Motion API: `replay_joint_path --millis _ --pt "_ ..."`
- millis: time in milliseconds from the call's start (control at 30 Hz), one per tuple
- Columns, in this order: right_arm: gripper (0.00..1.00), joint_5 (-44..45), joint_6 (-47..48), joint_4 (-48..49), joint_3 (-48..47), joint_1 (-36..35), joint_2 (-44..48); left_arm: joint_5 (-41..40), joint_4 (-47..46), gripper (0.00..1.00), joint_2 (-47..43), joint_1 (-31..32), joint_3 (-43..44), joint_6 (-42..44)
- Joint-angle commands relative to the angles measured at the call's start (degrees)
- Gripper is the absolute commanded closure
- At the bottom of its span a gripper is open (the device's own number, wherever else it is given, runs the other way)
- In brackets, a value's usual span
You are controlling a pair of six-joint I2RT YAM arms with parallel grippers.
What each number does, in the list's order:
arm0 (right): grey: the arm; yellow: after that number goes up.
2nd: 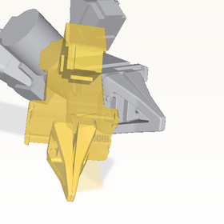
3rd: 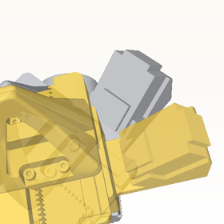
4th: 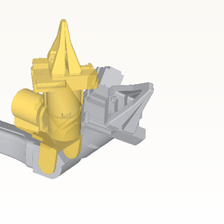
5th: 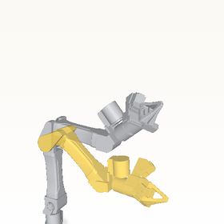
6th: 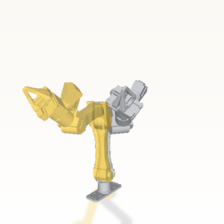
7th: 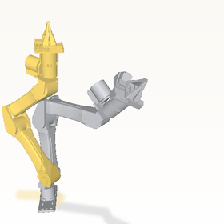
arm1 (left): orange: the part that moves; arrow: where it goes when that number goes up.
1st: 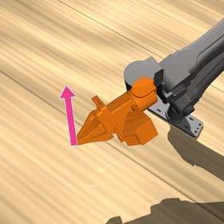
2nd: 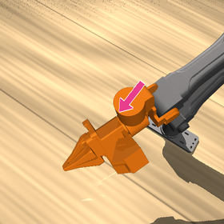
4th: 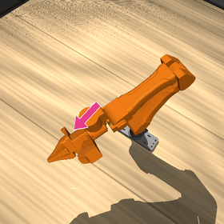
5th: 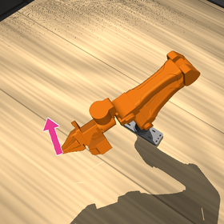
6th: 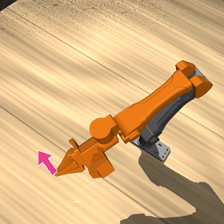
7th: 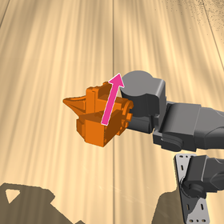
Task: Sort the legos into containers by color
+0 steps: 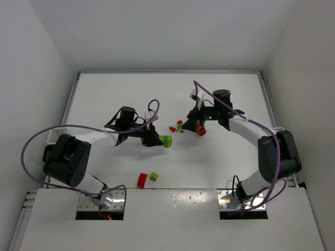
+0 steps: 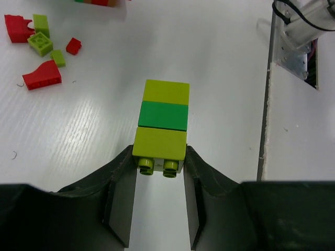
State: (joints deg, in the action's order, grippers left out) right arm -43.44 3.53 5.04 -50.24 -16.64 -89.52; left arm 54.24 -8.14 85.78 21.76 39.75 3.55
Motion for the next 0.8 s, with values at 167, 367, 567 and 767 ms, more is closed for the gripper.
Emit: replay_joint_path --millis 167,367,567,767 --pt "0.2 -25.6 28.0 -26.2 -3.3 -2.9 0.6 8.5 3.5 0.85 -0.4 0.0 1.2 6.7" --pt "0.16 -26.2 29.2 -28.6 -3.8 -5.8 0.0 9.7 3.5 0.85 0.1 3.4 2.9 4.4" --pt "0.16 -25.6 24.3 -23.9 -4.9 -8.8 -2.3 9.0 0.4 0.85 0.1 5.9 3.9 0.8" --pt "0.23 -22.8 17.6 -17.0 -4.9 -9.9 -4.0 8.3 -0.2 0.85 0.1 5.9 3.9 -0.9"
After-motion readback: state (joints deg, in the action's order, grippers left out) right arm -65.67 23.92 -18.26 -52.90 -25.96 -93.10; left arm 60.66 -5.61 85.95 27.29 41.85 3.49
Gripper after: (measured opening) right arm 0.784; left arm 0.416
